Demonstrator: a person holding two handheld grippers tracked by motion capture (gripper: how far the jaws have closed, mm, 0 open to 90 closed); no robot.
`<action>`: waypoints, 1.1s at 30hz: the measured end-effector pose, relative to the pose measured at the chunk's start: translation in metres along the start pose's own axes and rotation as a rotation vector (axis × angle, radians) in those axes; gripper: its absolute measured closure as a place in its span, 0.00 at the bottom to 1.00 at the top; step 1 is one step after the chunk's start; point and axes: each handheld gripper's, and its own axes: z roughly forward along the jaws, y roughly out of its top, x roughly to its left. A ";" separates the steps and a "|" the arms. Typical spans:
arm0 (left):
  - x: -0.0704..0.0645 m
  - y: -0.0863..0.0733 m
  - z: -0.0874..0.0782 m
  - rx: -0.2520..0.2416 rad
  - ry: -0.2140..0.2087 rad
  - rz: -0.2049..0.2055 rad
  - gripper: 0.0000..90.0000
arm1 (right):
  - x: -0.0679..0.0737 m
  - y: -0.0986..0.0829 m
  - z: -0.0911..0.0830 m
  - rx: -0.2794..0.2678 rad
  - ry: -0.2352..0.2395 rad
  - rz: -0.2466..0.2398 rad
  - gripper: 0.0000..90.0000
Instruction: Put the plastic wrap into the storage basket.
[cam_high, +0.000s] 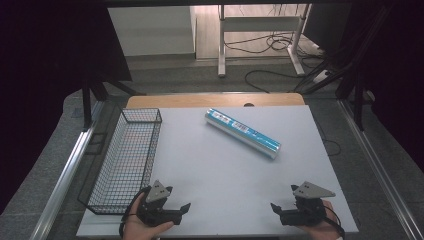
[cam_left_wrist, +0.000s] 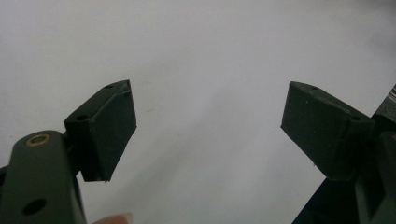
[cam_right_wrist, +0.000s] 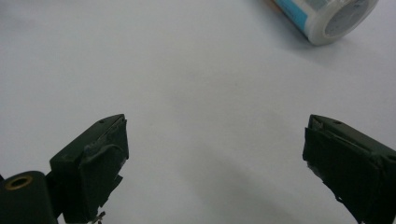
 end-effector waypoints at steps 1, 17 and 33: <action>0.000 0.000 -0.001 -0.005 -0.001 -0.006 0.20 | -0.001 0.000 0.000 0.004 0.008 0.009 0.09; 0.001 -0.001 -0.001 0.006 -0.010 0.006 0.20 | 0.004 0.009 -0.002 0.028 0.078 0.016 0.15; 0.004 0.003 0.001 0.010 -0.008 -0.031 0.20 | 0.006 0.035 0.001 0.019 0.097 -0.027 0.17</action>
